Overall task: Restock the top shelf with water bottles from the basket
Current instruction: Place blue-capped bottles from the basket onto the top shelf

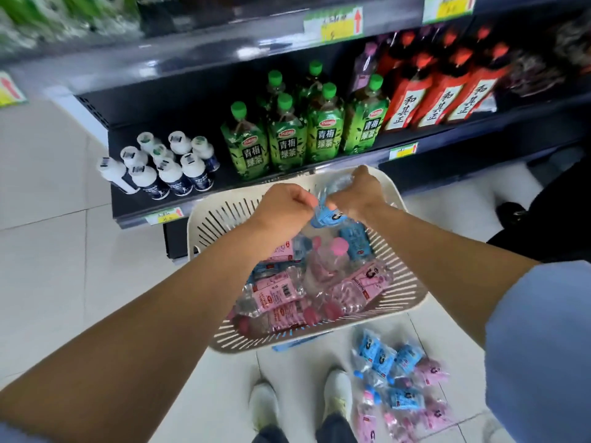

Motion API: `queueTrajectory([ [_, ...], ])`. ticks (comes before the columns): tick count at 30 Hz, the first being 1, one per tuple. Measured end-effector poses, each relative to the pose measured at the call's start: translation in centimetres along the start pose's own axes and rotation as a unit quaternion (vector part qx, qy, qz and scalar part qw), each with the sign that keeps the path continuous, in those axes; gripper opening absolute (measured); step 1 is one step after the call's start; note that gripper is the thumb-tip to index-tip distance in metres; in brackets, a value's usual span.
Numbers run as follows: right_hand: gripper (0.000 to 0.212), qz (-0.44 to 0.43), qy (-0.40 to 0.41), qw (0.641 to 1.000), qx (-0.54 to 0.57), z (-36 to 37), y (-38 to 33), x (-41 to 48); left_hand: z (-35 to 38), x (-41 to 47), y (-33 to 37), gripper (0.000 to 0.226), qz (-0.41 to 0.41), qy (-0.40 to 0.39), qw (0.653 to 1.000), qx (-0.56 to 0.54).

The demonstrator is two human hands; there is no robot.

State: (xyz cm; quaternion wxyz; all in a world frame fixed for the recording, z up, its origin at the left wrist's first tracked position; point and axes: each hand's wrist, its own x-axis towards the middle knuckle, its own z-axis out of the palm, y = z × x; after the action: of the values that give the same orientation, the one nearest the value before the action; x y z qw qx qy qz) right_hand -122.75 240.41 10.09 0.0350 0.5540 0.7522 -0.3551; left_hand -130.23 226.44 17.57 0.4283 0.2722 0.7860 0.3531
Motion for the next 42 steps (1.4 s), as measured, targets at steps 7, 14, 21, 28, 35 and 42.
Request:
queueTrajectory([
  [7,0.059,0.125,-0.021,0.938,0.324,-6.5,-2.2,-5.5,-1.5,-3.7,5.0,0.023,-0.010,0.017,1.000,0.012],
  [14,0.033,0.136,-0.121,0.791,0.583,-12.4,-5.6,-12.2,-6.5,-8.2,10.1,0.028,0.003,0.041,0.998,-0.036],
  [21,0.035,0.021,-0.209,0.696,0.686,-18.5,-13.7,-18.6,-12.6,-12.9,17.3,0.008,0.072,0.088,0.990,-0.086],
  [28,0.037,-0.138,-0.275,0.611,0.729,-23.3,-23.7,-23.6,-19.6,-18.2,24.2,0.013,0.216,0.095,0.951,-0.199],
  [35,0.034,-0.206,-0.295,0.614,0.703,-26.1,-32.1,-25.7,-26.4,-20.1,28.7,0.011,0.308,0.164,0.907,-0.234],
  [42,0.035,-0.338,-0.158,0.806,0.459,-29.8,-37.9,-25.1,-31.0,-18.8,30.8,0.035,0.331,0.234,0.883,-0.236],
])
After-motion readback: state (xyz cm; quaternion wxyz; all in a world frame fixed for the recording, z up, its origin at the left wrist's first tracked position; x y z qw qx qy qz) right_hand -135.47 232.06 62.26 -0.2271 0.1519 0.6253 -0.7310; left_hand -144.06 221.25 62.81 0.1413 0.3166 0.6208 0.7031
